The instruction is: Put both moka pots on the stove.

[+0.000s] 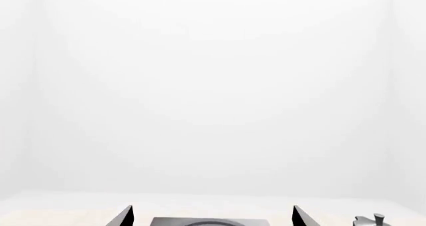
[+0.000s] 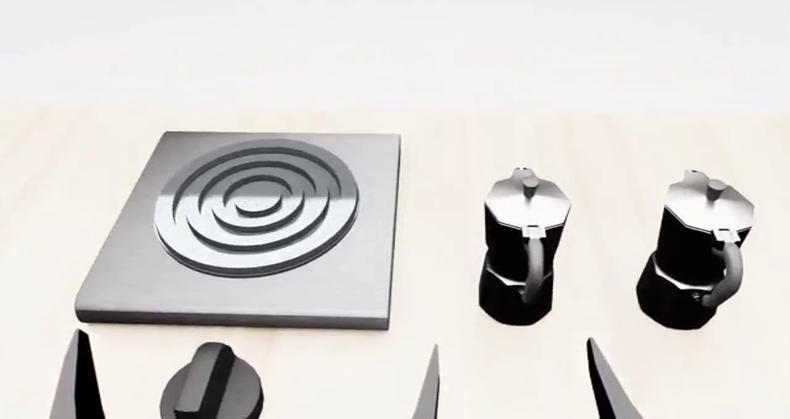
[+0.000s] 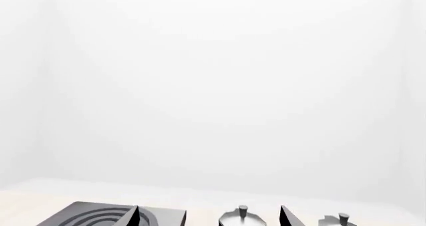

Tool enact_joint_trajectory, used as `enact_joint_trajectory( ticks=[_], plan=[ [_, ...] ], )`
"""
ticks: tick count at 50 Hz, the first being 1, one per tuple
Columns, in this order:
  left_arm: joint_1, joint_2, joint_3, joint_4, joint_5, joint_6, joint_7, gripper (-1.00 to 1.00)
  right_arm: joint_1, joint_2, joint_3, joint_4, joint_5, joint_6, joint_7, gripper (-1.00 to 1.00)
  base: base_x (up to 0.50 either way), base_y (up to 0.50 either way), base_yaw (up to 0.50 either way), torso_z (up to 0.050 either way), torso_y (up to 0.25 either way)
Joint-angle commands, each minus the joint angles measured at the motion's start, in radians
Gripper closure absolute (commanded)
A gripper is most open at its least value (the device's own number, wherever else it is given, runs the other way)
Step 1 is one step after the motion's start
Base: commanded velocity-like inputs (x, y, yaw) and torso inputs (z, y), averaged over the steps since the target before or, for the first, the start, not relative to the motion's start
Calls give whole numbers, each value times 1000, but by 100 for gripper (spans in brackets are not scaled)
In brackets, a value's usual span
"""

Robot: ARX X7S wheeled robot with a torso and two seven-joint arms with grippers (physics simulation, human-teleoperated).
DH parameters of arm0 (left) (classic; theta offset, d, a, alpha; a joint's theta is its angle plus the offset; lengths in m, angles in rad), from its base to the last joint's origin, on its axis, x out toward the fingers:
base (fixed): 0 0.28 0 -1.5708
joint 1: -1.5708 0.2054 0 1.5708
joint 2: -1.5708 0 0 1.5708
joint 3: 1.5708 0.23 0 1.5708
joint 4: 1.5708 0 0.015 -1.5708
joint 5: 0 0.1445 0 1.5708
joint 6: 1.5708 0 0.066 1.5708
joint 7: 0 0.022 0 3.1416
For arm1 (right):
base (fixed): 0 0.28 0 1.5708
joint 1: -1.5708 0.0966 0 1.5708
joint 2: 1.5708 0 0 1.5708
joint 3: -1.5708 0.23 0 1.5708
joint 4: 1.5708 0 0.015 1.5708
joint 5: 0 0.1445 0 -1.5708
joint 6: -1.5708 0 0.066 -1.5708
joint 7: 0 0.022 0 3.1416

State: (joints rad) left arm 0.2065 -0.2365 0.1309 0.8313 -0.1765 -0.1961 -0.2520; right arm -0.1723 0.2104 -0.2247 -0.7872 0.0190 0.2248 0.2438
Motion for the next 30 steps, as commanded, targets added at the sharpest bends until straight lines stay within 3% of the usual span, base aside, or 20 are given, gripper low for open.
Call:
enact_joint_trajectory(
  ticks=[1, 30],
  plan=[
    [-2, -12, 9, -9, -3, 7, -15, -100, 3, 3, 0, 20, 12, -9, 9, -100, 0, 0, 0, 0, 0],
    [-6, -40, 28, -10, -14, 13, -44, -100, 8, 21, -15, 14, 12, -4, 30, -100, 0, 74, 0, 0, 0]
  ],
)
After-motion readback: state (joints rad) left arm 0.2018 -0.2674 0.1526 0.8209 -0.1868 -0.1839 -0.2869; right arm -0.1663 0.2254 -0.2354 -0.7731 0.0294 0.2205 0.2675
